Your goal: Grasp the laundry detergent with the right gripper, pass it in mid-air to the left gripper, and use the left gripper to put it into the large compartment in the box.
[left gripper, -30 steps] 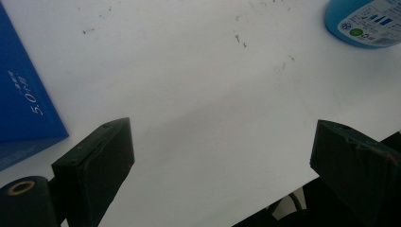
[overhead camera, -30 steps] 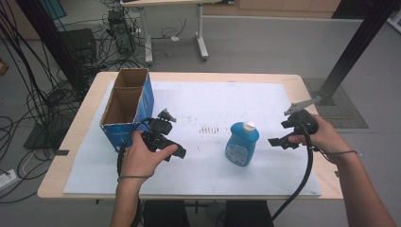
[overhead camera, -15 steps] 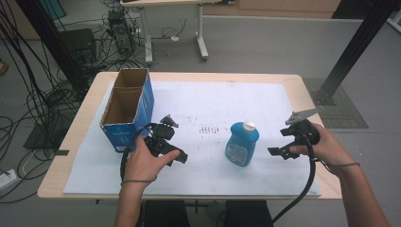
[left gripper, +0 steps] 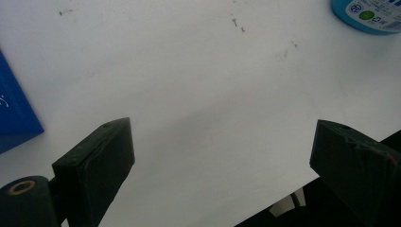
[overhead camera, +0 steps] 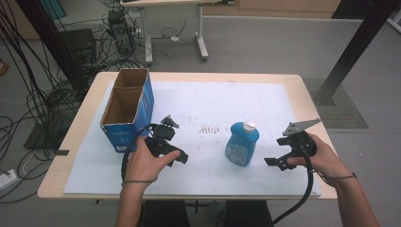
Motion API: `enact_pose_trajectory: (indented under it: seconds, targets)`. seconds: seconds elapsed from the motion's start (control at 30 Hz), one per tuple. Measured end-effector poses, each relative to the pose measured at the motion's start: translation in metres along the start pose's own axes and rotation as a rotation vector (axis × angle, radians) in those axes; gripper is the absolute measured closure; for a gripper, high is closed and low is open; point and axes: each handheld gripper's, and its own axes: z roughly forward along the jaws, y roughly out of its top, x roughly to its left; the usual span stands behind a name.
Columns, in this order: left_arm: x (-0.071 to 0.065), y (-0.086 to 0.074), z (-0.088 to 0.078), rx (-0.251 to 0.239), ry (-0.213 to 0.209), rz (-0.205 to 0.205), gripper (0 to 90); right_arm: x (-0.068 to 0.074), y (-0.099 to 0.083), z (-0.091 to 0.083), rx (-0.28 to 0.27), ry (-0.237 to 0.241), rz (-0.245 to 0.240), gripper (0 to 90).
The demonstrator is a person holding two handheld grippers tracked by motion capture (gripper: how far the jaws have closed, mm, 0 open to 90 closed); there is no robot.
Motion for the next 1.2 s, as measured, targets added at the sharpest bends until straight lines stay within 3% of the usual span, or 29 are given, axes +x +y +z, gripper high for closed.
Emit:
enact_pose_trajectory:
  seconds: [0.6, 1.2]
  targets:
    - [0.002, -0.004, 0.005, 0.003, -0.015, -0.013, 7.6, 0.009, -0.005, 0.009, 0.006, -0.019, -0.014, 6.2]
    - [0.003, -0.008, 0.007, 0.006, -0.014, -0.025, 7.6, 0.019, -0.007, 0.022, -0.003, 0.005, -0.025, 5.6]
